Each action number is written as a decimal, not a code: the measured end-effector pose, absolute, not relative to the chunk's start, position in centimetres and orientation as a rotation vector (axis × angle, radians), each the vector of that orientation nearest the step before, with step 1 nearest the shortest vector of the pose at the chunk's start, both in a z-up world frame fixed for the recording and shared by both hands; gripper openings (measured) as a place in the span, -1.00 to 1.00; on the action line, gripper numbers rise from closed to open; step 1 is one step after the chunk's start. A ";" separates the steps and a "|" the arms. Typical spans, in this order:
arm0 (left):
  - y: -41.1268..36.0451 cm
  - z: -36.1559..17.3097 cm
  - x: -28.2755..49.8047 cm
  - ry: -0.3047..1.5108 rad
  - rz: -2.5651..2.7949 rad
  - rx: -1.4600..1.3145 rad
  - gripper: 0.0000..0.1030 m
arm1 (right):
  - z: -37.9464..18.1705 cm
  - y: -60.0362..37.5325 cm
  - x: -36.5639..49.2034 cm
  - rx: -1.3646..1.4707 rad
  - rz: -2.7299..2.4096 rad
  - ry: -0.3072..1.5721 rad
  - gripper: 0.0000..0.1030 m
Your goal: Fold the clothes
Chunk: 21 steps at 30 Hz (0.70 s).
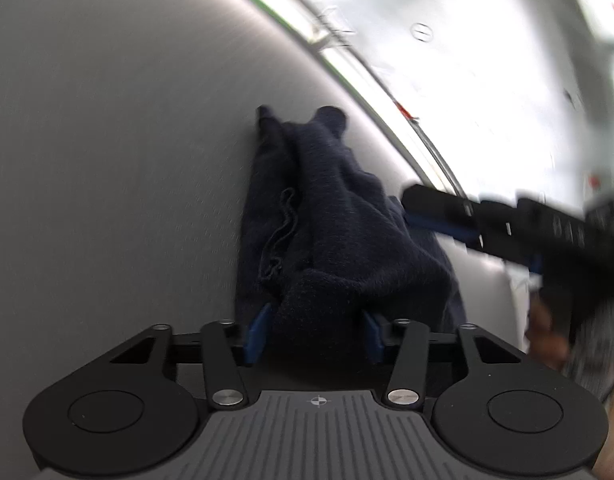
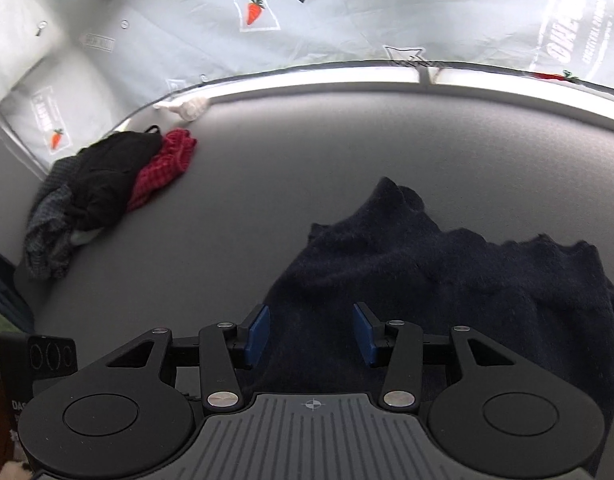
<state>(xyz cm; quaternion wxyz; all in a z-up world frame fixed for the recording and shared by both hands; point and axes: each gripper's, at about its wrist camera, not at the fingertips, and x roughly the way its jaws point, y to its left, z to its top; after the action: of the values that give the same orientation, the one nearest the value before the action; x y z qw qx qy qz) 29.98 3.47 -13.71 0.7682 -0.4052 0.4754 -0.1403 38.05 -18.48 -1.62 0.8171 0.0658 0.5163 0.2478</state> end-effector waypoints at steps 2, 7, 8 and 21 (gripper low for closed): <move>3.8 -14.2 29.5 1.048 -0.256 -0.980 -0.15 | -1.6 -17.8 37.4 0.115 0.506 1.093 0.13; 3.6 -14.3 28.9 1.044 -0.210 -1.019 -0.19 | -3.1 -14.5 37.5 0.000 0.494 1.118 0.13; 3.7 -14.4 28.9 1.051 -0.206 -1.023 -0.19 | -3.4 -14.1 37.6 -0.016 0.496 1.123 0.07; 4.0 -15.3 28.9 1.081 -0.184 -1.114 -0.27 | -3.7 -13.9 39.4 0.027 0.399 1.052 -0.92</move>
<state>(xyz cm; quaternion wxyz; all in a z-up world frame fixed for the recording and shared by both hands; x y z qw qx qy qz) 28.89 4.04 -15.35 0.7099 -0.5020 0.4869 -0.0831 39.35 -13.89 -3.71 0.8457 0.0129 0.4988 0.1893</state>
